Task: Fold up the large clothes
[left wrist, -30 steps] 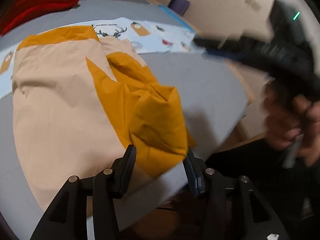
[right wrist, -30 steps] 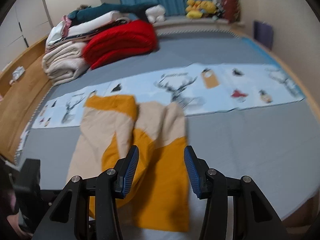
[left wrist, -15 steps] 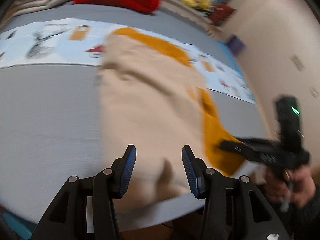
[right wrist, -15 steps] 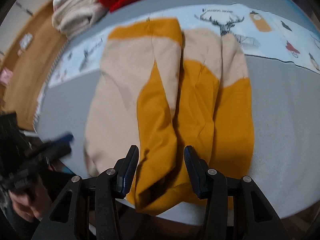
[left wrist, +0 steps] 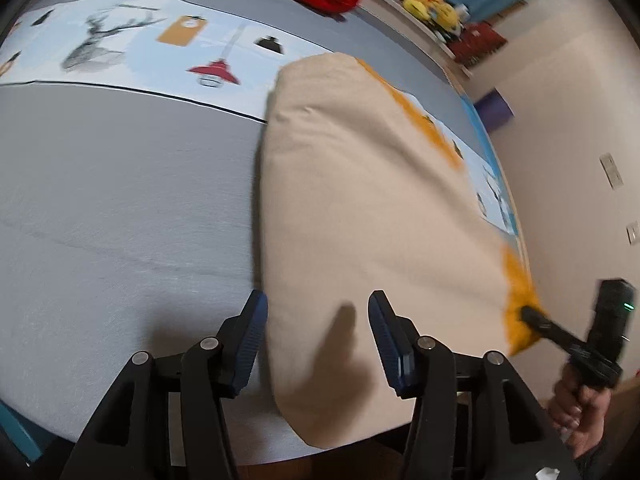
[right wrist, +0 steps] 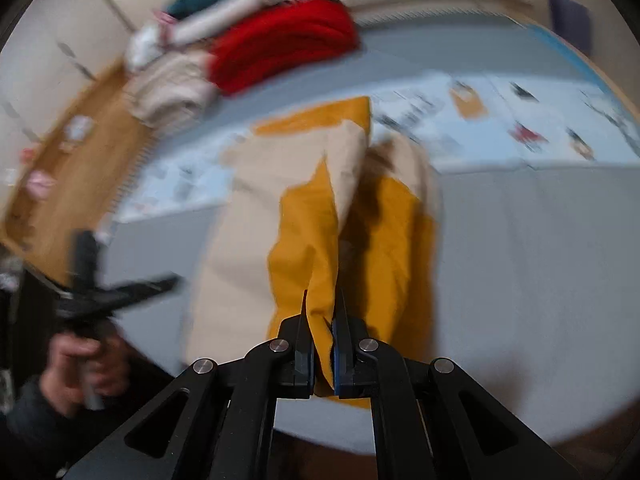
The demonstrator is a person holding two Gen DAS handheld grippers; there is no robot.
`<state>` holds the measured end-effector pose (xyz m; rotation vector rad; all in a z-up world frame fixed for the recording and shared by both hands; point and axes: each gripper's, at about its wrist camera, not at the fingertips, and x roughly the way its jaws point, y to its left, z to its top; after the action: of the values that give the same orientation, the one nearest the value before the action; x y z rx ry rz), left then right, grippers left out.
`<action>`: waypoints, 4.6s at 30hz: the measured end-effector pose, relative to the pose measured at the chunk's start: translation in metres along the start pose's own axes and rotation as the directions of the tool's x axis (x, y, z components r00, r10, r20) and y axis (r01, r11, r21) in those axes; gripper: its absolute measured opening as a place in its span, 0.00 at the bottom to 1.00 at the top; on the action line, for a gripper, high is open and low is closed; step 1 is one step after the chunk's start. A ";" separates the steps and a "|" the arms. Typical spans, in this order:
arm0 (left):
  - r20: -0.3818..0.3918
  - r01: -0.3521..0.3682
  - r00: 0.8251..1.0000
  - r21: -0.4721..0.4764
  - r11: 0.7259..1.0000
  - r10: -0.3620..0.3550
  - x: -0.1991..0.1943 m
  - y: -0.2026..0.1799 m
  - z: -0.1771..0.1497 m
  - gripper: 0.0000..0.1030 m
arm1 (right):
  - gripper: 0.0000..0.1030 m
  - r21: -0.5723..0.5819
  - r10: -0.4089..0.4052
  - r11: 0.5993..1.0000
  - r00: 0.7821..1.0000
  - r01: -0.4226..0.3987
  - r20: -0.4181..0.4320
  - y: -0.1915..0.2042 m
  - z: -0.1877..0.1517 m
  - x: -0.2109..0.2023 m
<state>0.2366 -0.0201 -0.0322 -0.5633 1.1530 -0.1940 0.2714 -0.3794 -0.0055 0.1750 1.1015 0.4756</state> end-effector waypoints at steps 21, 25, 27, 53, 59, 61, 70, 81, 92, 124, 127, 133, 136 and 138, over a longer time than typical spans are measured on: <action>-0.294 -0.169 0.918 0.316 0.934 0.266 0.075 -0.015 -0.030 0.59 | 0.15 -0.144 -0.115 0.988 0.902 0.059 -0.417 -0.044 -0.054 0.109; -0.271 -0.165 0.929 0.311 0.936 0.254 0.066 -0.019 -0.023 0.59 | 0.15 -0.136 -0.121 0.988 0.908 0.071 -0.402 -0.049 -0.053 0.102; -0.228 -0.154 0.947 0.302 0.941 0.228 0.056 -0.021 -0.015 0.59 | 0.15 -0.054 -0.045 0.998 0.956 0.031 -0.289 -0.058 -0.036 0.077; -0.178 -0.153 0.967 0.153 0.976 0.180 0.061 -0.002 0.019 0.56 | 0.19 0.305 0.075 0.949 0.996 -0.084 0.042 -0.074 0.139 0.155; -0.233 -0.112 0.960 0.201 0.973 0.159 0.074 -0.009 0.011 0.63 | 0.02 0.407 0.003 0.911 0.987 -0.069 0.160 -0.097 0.146 0.137; -0.242 -0.138 0.951 0.228 0.964 0.194 0.077 -0.010 0.007 0.64 | 0.03 0.419 -0.072 0.907 0.995 0.035 0.073 -0.101 0.143 0.152; -0.242 -0.139 0.951 0.219 0.966 0.192 0.068 -0.005 0.000 0.64 | 0.30 0.209 -0.130 0.972 0.987 0.108 0.096 -0.061 0.129 0.107; -0.212 -0.170 0.953 0.220 0.961 0.217 0.062 -0.010 -0.020 0.64 | 0.33 -0.244 -0.278 0.944 0.934 0.222 -0.226 -0.020 0.025 0.124; -0.216 -0.172 0.951 0.230 0.958 0.222 0.069 -0.012 -0.016 0.64 | 0.45 -0.177 -0.265 0.959 0.926 0.223 -0.269 -0.033 -0.017 0.096; 0.393 -0.391 0.875 0.230 0.891 0.283 -0.070 -0.098 -0.186 0.94 | 0.89 0.025 -0.405 0.901 0.822 0.432 0.401 0.131 -0.186 -0.111; 0.378 -0.384 0.881 0.219 0.897 0.285 -0.067 -0.095 -0.186 0.94 | 0.89 0.022 -0.406 0.904 0.841 0.427 0.357 0.125 -0.176 -0.090; 0.377 -0.358 0.889 0.219 0.908 0.260 -0.071 -0.095 -0.190 0.94 | 0.90 0.014 -0.390 0.913 0.863 0.407 0.320 0.124 -0.171 -0.074; 0.390 -0.361 0.884 0.218 0.907 0.258 -0.073 -0.097 -0.190 0.96 | 0.90 -0.010 -0.385 0.912 0.864 0.410 0.326 0.130 -0.172 -0.071; 0.388 -0.361 0.884 0.213 0.908 0.260 -0.074 -0.096 -0.190 0.97 | 0.90 -0.021 -0.381 0.912 0.865 0.410 0.327 0.132 -0.172 -0.069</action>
<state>0.0482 -0.1305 0.0222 -0.1420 0.8313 0.0270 0.0565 -0.3099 0.0221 -0.0574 0.7687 0.1177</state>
